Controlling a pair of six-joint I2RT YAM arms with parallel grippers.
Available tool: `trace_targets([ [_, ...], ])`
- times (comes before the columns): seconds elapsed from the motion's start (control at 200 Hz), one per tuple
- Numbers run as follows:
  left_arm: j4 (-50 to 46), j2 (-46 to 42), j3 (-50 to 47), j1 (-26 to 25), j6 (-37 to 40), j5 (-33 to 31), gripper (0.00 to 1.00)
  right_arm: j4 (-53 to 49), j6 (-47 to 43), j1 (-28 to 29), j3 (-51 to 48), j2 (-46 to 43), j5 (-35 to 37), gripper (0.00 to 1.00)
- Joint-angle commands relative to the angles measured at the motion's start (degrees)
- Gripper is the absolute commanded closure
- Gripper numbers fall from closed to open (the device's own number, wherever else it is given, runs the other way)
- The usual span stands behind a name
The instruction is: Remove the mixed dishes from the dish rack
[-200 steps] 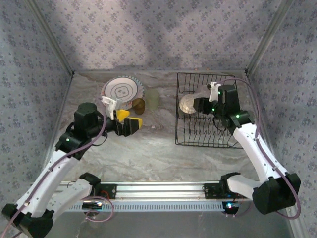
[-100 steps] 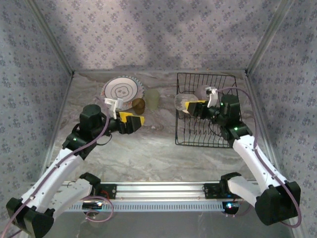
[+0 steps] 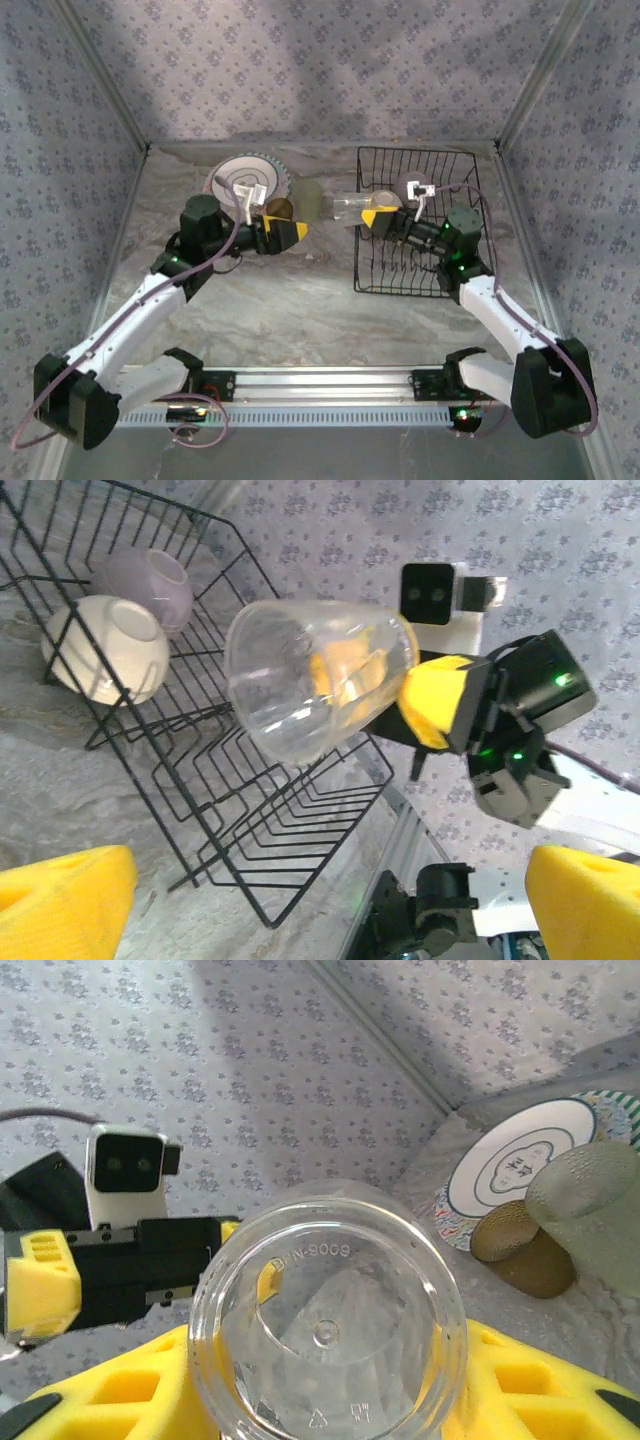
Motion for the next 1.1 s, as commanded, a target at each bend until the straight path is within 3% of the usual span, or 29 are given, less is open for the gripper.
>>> trace_targets([
  [0.0,2.39,1.87,4.49,0.1,1.32,5.2,0.01,17.17,9.68,-0.37,-1.13,2.92,-4.45,0.53],
  [0.22,2.78,7.31,8.18,-0.59,1.63,6.85,0.01,29.88,18.66,-0.44,-1.31,8.3,-5.74,0.54],
  [0.71,5.05,17.01,15.91,-7.11,1.36,6.13,0.02,22.98,13.25,1.18,-1.22,7.21,-5.44,0.54],
  [0.929,9.78,17.44,15.43,-8.08,-2.38,4.99,0.1,23.81,13.86,1.16,-1.43,7.63,-5.44,0.53],
  [1.094,14.48,16.75,13.25,-8.31,-6.72,2.89,0.23,26.65,15.78,0.76,-1.63,9.04,-5.61,0.54],
])
